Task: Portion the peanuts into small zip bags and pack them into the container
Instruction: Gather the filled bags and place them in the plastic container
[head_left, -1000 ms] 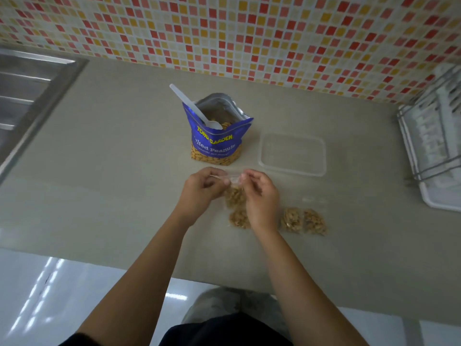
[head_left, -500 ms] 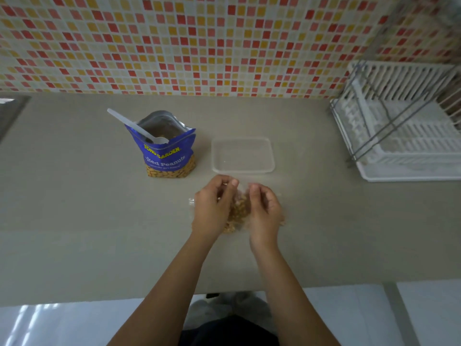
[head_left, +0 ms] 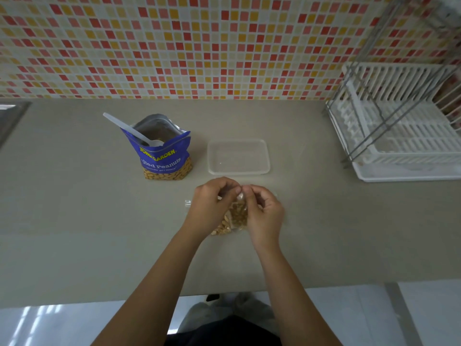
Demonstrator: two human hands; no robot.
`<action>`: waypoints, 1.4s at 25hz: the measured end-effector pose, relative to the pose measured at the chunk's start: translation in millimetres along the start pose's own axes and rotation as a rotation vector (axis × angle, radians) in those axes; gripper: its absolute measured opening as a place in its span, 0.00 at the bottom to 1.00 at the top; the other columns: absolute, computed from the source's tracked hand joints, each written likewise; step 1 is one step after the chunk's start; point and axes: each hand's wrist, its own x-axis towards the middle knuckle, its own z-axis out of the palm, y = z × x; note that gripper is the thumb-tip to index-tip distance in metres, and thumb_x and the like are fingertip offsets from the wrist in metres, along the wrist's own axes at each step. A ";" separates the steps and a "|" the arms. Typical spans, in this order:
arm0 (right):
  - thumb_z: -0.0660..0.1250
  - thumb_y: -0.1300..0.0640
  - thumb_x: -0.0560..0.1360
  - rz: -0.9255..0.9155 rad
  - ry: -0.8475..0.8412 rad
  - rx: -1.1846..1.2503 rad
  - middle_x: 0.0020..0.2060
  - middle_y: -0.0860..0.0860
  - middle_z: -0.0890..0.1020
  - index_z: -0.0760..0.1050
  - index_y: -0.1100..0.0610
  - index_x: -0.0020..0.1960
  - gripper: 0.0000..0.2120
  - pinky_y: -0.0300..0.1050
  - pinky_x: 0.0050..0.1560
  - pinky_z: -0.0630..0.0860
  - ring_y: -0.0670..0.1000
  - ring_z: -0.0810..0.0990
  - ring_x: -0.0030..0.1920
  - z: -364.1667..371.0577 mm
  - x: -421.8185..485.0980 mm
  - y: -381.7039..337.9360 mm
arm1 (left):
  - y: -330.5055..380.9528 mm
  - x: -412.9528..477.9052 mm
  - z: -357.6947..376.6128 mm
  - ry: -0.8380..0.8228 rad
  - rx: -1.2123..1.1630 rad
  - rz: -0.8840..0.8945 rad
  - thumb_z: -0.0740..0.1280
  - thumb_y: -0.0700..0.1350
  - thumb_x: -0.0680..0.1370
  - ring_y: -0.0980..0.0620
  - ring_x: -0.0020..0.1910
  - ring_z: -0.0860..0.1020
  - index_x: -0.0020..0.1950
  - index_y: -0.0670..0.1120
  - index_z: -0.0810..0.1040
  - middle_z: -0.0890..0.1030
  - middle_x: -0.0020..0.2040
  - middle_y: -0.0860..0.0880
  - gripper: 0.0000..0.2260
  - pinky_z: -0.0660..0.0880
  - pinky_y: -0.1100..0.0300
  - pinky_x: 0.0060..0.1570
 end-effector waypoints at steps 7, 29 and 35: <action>0.67 0.57 0.74 -0.017 0.100 -0.139 0.34 0.42 0.80 0.79 0.51 0.41 0.04 0.27 0.38 0.70 0.40 0.78 0.36 2.3 8.2 -1.3 | -4.9 4.5 -6.6 0.001 0.215 0.097 0.67 0.42 0.76 0.50 0.40 0.76 0.44 0.42 0.78 0.79 0.39 0.48 0.04 0.71 0.64 0.41; 0.64 0.51 0.75 -0.009 -0.451 -0.653 0.50 0.49 0.84 0.79 0.52 0.56 0.12 0.39 0.49 0.74 0.51 0.81 0.51 90.7 11.4 36.3 | -95.6 -37.4 -50.5 0.153 0.265 -0.348 0.69 0.41 0.73 0.46 0.50 0.79 0.61 0.43 0.77 0.80 0.53 0.44 0.17 0.72 0.61 0.52; 0.63 0.52 0.74 -0.249 -0.566 -0.976 0.50 0.54 0.82 0.77 0.53 0.55 0.12 0.50 0.53 0.69 0.58 0.73 0.54 113.3 11.6 53.4 | -106.2 -45.1 -48.7 0.123 0.419 -0.328 0.67 0.45 0.72 0.37 0.45 0.78 0.55 0.38 0.80 0.76 0.50 0.35 0.15 0.76 0.51 0.51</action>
